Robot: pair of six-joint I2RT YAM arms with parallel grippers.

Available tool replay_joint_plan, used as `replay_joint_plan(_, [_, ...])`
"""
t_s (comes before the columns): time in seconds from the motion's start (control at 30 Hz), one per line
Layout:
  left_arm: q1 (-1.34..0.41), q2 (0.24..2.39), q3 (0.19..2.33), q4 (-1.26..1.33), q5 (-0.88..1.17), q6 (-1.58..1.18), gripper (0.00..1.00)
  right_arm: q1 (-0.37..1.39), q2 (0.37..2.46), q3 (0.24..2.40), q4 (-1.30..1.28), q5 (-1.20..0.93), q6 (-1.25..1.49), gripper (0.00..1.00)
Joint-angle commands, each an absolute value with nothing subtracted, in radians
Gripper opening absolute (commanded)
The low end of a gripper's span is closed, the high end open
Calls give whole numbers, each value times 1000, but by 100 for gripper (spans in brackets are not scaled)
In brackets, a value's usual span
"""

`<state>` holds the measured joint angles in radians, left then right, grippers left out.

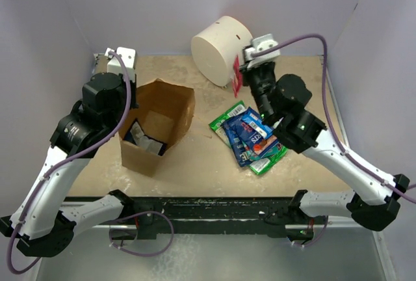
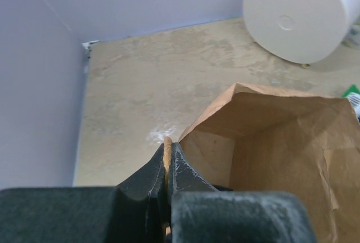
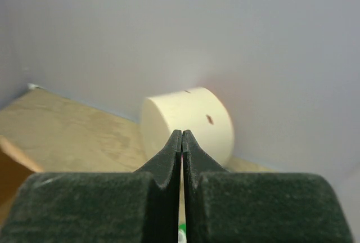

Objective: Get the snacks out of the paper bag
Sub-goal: Place the snack at the center of the board.

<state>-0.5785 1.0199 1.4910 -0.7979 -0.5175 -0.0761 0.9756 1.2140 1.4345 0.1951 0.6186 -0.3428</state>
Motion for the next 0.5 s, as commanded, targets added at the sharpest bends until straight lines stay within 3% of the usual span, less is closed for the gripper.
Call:
replay_joint_plan(0.0, [-580,1006,1540,-764,-667,4,0,862,1141,1396,108,696,-187,0])
replay_joint_plan(0.27, [-579,999,1553,-622,-689,162,0,703,1116,1163,70,600,-22,0])
replay_joint_plan(0.47, [-580,1007,1571,-622,-616,181,0,685,1164,1128,16,601,66,0])
